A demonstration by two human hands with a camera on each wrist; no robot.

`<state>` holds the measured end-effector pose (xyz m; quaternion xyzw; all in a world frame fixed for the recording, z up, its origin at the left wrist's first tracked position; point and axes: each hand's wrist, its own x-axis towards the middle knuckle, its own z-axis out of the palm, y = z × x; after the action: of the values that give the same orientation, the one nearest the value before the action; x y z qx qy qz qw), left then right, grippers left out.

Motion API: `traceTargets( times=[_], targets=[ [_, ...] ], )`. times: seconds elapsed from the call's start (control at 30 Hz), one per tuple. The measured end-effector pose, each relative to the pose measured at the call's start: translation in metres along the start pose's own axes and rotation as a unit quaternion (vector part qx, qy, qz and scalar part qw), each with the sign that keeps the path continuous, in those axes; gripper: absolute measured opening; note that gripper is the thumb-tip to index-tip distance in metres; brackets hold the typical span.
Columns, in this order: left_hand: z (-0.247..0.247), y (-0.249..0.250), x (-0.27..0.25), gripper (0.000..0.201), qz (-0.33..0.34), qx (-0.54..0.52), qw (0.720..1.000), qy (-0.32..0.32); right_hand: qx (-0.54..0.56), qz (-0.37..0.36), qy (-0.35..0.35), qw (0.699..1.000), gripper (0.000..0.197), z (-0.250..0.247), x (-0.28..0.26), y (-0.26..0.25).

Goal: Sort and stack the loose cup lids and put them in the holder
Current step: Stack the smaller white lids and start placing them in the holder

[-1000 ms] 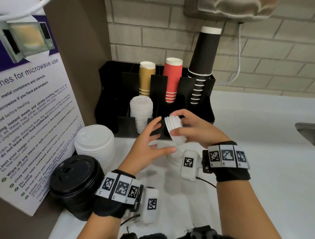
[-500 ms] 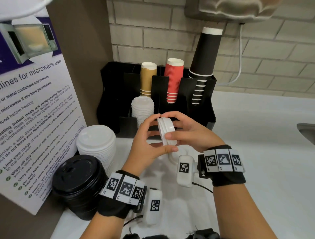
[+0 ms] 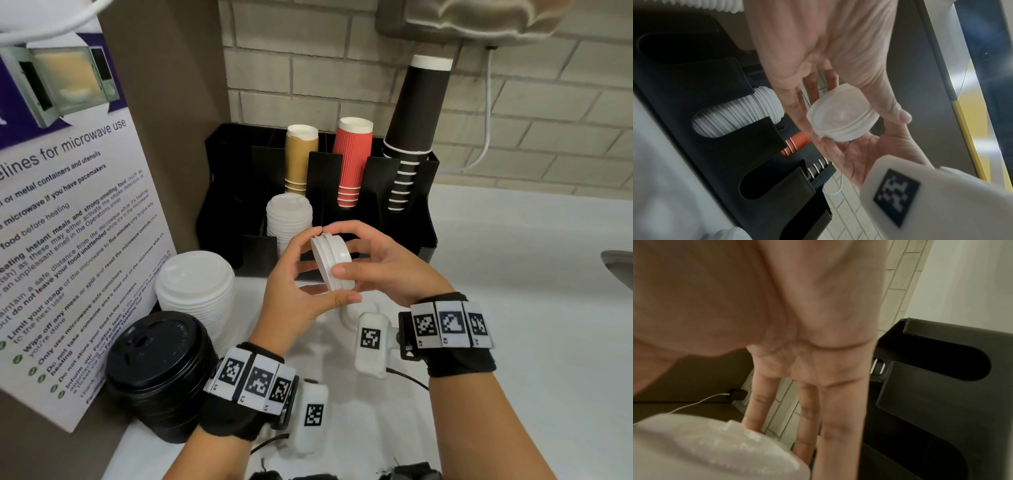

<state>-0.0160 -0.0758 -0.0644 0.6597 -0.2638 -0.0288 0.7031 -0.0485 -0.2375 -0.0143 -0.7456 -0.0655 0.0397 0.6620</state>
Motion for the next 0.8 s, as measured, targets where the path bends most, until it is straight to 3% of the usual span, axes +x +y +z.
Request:
traceTargets(
  times=[0.1,0.43,0.57,0.67,0.8],
  targets=[
    [0.000,-0.003,0.000,0.099,-0.006,-0.011,1.000,-0.014,-0.012,0.010,0.008,1.000,0.054,-0.001,0.001,0.000],
    [0.000,-0.010,0.002,0.097,0.007,-0.027,1.000,0.007,-0.063,0.024,0.027,0.997,0.053,0.006,0.006,-0.003],
    [-0.004,-0.018,0.004,0.117,-0.061,0.049,0.996,0.032,-0.122,0.003,0.062,0.991,0.053,0.001,0.033,-0.018],
    [-0.006,-0.025,0.003,0.084,-0.123,0.125,0.984,0.013,-0.240,-0.034,0.094,0.966,0.057,-0.007,0.071,-0.036],
    [-0.006,-0.030,0.003,0.050,-0.159,0.146,0.976,-0.031,-0.406,-0.044,0.044,0.912,0.059,-0.005,0.124,-0.048]
  ],
)
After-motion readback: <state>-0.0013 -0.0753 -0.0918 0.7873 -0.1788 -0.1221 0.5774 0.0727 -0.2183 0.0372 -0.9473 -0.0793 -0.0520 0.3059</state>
